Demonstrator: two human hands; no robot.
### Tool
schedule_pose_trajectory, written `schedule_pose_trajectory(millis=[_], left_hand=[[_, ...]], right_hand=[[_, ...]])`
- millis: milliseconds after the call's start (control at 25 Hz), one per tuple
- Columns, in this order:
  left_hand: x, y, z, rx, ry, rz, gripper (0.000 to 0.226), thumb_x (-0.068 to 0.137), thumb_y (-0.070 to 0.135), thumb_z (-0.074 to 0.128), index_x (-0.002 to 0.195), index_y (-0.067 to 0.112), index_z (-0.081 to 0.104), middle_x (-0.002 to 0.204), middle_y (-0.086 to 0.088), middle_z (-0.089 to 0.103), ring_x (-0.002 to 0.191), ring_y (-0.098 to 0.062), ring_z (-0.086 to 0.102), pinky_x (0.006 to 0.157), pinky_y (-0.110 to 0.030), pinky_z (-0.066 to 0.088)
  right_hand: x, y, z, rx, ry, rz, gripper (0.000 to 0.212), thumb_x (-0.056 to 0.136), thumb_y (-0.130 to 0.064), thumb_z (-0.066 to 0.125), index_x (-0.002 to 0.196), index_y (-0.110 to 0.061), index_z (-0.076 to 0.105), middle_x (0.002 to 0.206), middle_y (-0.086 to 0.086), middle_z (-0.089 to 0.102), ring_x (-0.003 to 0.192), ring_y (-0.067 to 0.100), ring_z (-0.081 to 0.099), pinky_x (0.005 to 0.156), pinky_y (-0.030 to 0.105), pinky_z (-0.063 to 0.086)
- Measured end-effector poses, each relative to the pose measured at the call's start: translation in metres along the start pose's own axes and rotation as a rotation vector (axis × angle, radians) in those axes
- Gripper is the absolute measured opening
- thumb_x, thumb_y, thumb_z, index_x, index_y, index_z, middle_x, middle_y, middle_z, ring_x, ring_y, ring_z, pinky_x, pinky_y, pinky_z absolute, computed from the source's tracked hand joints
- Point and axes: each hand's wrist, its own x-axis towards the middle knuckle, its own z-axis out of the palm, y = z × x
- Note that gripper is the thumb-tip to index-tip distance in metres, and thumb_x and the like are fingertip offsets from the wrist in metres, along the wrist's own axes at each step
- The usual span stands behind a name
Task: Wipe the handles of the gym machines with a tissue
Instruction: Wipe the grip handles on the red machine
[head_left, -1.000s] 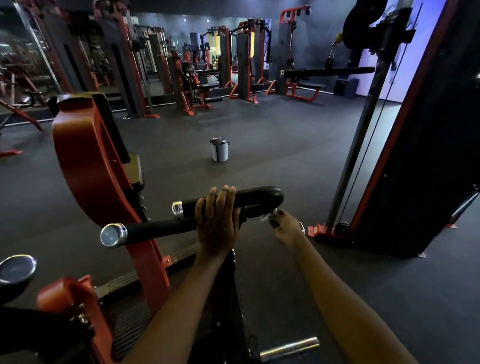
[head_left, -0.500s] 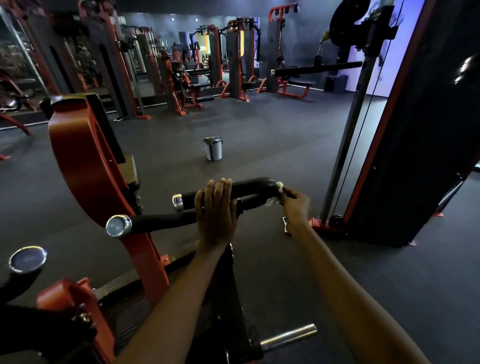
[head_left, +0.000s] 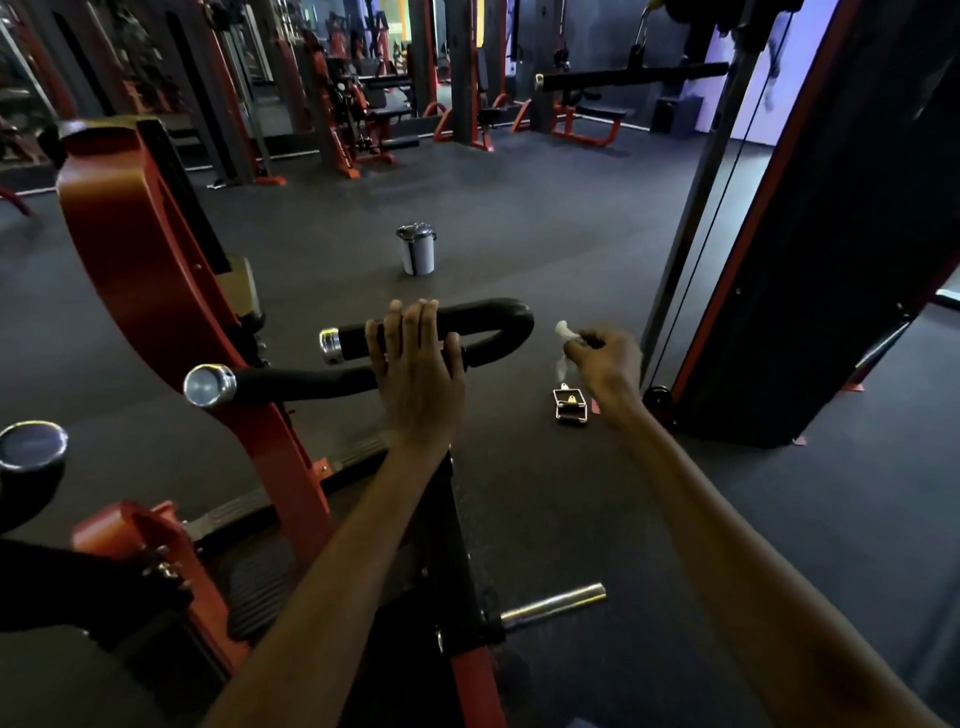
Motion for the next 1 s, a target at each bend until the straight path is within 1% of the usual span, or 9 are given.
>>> schedule_pose_trajectory(millis=[120,200,280,400,480,560,720,840,1000], left_hand=[[0.01,0.047,-0.001,-0.116,-0.033,0.022,0.049,0.094,0.032,0.035,0.133,0.008,0.053,0.139,-0.011,0.052,0.138,-0.03,0.037,0.118,-0.039,0.005],[0.015,0.082,0.008,-0.171,-0.091,0.127,0.046,0.092,0.029,0.039,0.129,0.008,0.057,0.134,-0.012,0.057,0.131,-0.03,0.046,0.115,-0.042,0.022],[0.016,0.12,0.025,-0.183,-0.183,0.163,0.041,0.094,0.026,0.045,0.129,0.007,0.056,0.134,-0.013,0.057,0.13,-0.03,0.048,0.112,-0.043,0.03],[0.009,0.157,0.054,-0.158,-0.307,0.113,0.041,0.098,0.026,0.049,0.135,0.011,0.051,0.14,-0.009,0.051,0.135,-0.025,0.04,0.115,-0.038,0.022],[0.003,0.18,0.077,-0.137,-0.346,0.066,0.04,0.098,0.028,0.048,0.135,0.013,0.051,0.141,-0.008,0.05,0.136,-0.023,0.039,0.115,-0.037,0.02],[-0.001,0.203,0.1,-0.115,-0.391,0.029,0.04,0.098,0.03,0.048,0.134,0.013,0.051,0.14,-0.007,0.05,0.134,-0.023,0.04,0.114,-0.036,0.022],[0.005,0.241,0.139,-0.061,-0.444,-0.021,0.042,0.098,0.032,0.047,0.136,0.013,0.05,0.14,-0.007,0.051,0.133,-0.021,0.04,0.115,-0.036,0.024],[0.015,0.265,0.17,-0.04,-0.464,-0.033,0.044,0.099,0.034,0.045,0.139,0.014,0.046,0.143,-0.006,0.048,0.136,-0.02,0.037,0.116,-0.035,0.021],[0.034,0.278,0.22,0.009,-0.503,-0.087,0.046,0.1,0.036,0.044,0.141,0.015,0.043,0.145,-0.005,0.045,0.138,-0.018,0.034,0.116,-0.033,0.018]], right_hand=[[0.013,0.012,-0.026,-0.116,0.02,-0.102,0.014,0.082,-0.01,0.066,0.071,-0.002,0.066,0.063,0.009,0.058,0.053,0.015,0.05,0.052,0.029,0.04],[0.022,0.011,-0.048,-0.22,-0.003,-0.166,0.009,0.087,-0.014,0.062,0.087,-0.006,0.067,0.072,0.008,0.062,0.059,0.017,0.056,0.053,0.029,0.047],[0.035,0.017,-0.074,-0.284,-0.007,-0.228,0.016,0.091,-0.015,0.057,0.105,-0.009,0.062,0.081,0.004,0.061,0.065,0.015,0.058,0.052,0.017,0.044],[0.053,0.038,-0.103,-0.334,0.018,-0.253,0.023,0.09,-0.014,0.059,0.111,-0.006,0.061,0.084,0.003,0.06,0.066,0.014,0.057,0.051,0.016,0.038],[0.068,0.059,-0.12,-0.399,0.012,-0.266,0.011,0.089,-0.018,0.06,0.093,-0.009,0.064,0.078,0.003,0.06,0.062,0.012,0.054,0.05,0.022,0.039],[0.086,0.083,-0.137,-0.452,0.002,-0.284,0.013,0.089,-0.022,0.061,0.086,-0.01,0.063,0.079,0.003,0.057,0.063,0.014,0.051,0.052,0.028,0.042],[0.124,0.115,-0.167,-0.448,-0.07,-0.342,0.01,0.09,-0.022,0.061,0.09,-0.012,0.063,0.082,0.001,0.051,0.061,0.009,0.045,0.05,0.023,0.042],[0.163,0.136,-0.176,-0.435,-0.099,-0.332,0.01,0.091,-0.019,0.059,0.091,-0.01,0.063,0.083,0.003,0.054,0.065,0.012,0.049,0.055,0.029,0.047],[0.225,0.166,-0.163,-0.435,-0.167,-0.343,0.012,0.092,-0.02,0.056,0.087,-0.011,0.06,0.083,0.003,0.053,0.063,0.008,0.044,0.051,0.017,0.029]])
